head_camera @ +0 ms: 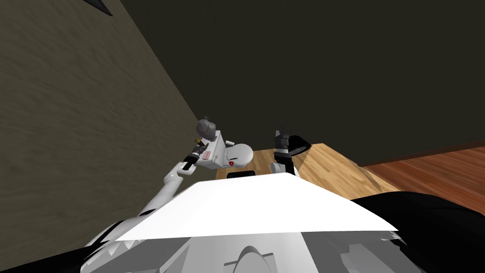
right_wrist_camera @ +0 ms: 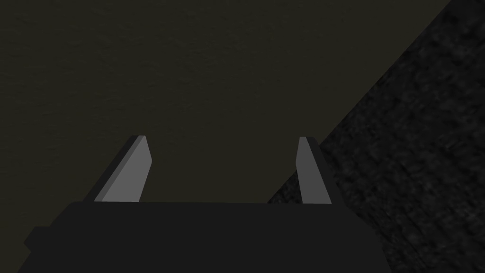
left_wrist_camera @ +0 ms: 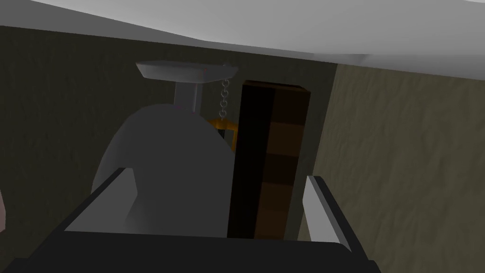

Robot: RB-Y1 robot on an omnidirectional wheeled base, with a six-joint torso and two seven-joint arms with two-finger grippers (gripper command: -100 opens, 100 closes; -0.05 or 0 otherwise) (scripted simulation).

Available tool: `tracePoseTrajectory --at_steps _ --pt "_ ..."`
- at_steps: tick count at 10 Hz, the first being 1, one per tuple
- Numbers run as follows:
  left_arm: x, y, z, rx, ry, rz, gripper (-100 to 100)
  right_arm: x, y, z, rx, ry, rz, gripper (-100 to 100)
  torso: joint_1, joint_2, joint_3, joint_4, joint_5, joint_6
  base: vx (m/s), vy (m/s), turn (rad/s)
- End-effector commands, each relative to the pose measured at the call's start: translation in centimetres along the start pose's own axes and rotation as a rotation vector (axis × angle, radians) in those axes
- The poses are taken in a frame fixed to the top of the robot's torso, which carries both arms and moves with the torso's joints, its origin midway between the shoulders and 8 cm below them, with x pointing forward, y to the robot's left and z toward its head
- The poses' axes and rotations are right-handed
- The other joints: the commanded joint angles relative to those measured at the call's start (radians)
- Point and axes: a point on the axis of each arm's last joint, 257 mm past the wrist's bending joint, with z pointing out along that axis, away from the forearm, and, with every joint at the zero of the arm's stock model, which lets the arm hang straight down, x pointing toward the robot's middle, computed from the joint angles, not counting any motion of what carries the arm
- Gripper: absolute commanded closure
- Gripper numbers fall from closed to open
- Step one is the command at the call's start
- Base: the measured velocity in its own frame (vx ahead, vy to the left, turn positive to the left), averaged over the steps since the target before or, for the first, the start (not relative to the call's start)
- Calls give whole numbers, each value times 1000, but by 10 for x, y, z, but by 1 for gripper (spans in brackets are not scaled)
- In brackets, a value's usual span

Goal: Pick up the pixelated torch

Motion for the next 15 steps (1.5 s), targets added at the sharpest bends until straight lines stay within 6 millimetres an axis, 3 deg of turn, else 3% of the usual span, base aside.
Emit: tracePoseTrajectory --at_steps 1,2,3,4,5,6,9,10,12,13,14,15 --pt "10 6 0 -11 18 -3 -100 0 0 0 0 0 0 0 0 0 0 0 0 0 -11 -9 -2" --pt "-2 1 13 11 -5 1 -100 0 0 0 0 0 0 0 1 -1 -1 0 0 0 -24 -12 10" --pt "8 8 12 -5 15 -3 -100 0 0 0 0 0 0 0 1 -1 -1 0 0 0 -33 -17 -3" --pt "-4 3 24 16 -8 2 -100 0 0 0 0 0 0 0 0 0 0 0 0 0 -35 -26 7" --pt "6 11 23 -2 14 -3 -100 0 0 0 0 0 0 0 0 0 0 0 0 0 -33 -22 -1" --pt "-9 6 35 19 -13 3 -100 0 0 0 0 0 0 0 0 0 0 0 0 0 -39 -19 7" --pt "6 17 32 -6 19 -3 -100 0 0 0 0 0 0 0 1 -1 0 0 0 0 -17 -10 -1" --pt "-8 13 43 13 -6 4 -100 0 0 0 0 0 0 0 1 -1 -1 0 0 0 -28 -13 8" --pt "3 22 42 -8 17 -2 -100 0 0 0 0 0 0 0 1 0 0 0 0 0 -23 -11 -2" --pt "-12 20 54 5 -6 4 -100 0 0 0 0 0 0 0 1 -1 -1 0 0 0 -26 -21 8" --pt "-2 27 51 -11 15 0 -100 0 0 0 0 0 0 0 0 -1 -1 0 0 0 -27 -22 -3" --pt "-18 24 63 3 -12 8 -100 0 0 0 0 0 0 0 0 -1 0 0 0 0 -40 -18 10"
